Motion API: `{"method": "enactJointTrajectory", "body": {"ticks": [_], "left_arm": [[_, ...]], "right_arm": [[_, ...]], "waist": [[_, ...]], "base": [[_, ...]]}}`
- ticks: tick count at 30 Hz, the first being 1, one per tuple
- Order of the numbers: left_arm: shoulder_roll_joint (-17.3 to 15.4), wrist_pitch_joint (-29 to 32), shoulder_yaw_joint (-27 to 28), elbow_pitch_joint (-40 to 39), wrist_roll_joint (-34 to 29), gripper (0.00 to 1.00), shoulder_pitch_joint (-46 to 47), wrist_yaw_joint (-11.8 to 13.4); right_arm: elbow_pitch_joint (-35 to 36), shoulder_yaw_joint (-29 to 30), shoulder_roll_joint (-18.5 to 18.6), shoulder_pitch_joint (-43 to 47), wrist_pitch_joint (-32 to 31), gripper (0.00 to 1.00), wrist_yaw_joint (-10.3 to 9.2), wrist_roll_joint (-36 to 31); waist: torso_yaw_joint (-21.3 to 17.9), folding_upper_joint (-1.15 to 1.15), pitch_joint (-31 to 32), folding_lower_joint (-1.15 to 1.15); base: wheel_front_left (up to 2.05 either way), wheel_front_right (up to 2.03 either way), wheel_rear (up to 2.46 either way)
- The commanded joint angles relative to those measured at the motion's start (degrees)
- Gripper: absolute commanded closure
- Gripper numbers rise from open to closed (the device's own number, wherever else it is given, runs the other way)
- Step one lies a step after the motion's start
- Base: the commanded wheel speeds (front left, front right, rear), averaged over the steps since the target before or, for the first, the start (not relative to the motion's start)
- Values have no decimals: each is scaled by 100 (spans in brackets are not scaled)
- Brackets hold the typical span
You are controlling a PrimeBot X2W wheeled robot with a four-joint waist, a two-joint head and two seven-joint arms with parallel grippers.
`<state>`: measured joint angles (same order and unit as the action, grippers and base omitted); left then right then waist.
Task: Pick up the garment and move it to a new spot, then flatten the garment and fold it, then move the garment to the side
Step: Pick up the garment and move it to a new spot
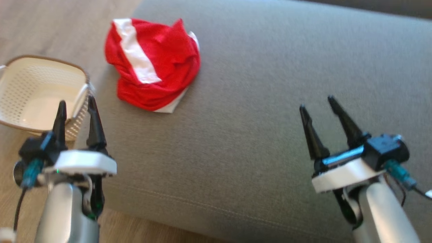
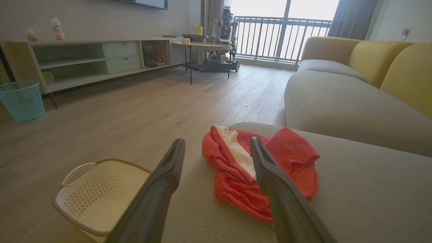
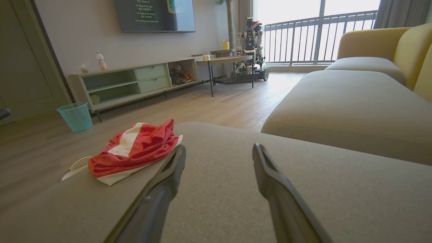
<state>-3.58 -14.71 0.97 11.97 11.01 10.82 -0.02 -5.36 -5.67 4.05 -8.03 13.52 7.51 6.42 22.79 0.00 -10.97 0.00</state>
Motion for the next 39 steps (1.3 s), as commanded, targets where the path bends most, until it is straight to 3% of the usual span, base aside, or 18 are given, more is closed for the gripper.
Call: {"method": "enactJointTrajectory", "body": {"ticks": [1, 7, 11, 21, 22, 23, 27, 34, 39], "left_arm": [[-152, -27, 217, -116, -59, 0, 292, -9], [-519, 678, 204, 1159, 65, 0, 1675, -201], [-793, 1233, 172, 1926, 83, 0, 2370, -287], [-1198, 1788, 99, 3548, -37, 0, 3572, -126], [-1214, 1826, 114, 3708, -9, 55, 3647, -130], [-1235, 1852, 107, 3854, -3, 100, 3704, -139], [-1297, 1624, 70, 4188, -34, 100, 3853, -93], [-1300, 337, 70, 4031, -87, 100, 4018, 122], [-1177, 9, -62, 3260, -123, 100, 3962, -61]], "right_arm": [[257, -137, 41, -279, -19, 0, -2, -33], [904, -202, 203, -557, -312, 0, -2, -179], [1207, -322, 185, -683, -514, 0, -2, 124], [1702, -399, 307, -806, -710, 0, -2, 154], [1709, -406, 309, -810, -712, 0, -2, 147], [1710, -412, 308, -815, -709, 0, -2, 142], [1662, -408, 297, -824, -670, 0, -2, 136], [1423, -413, 217, -773, -522, 0, -2, 189], [1196, -452, 122, -718, -378, 0, -2, 264]], "waist": [[-359, 0, -459, 0], [-770, 0, -1289, 0], [-1013, 0, -1601, 0], [-1342, 0, -1930, 0], [-1358, 0, -1940, 0], [-1373, 0, -1943, 0], [-1397, 0, -1896, 0], [-1305, 0, -1448, 0], [-1294, 0, -921, 0]], "base": [[0, 0, 0], [0, 0, 0], [0, 0, 0], [0, 0, 0], [0, 0, 0], [0, 0, 0], [0, 0, 0], [0, 0, 0], [0, 0, 0]]}}
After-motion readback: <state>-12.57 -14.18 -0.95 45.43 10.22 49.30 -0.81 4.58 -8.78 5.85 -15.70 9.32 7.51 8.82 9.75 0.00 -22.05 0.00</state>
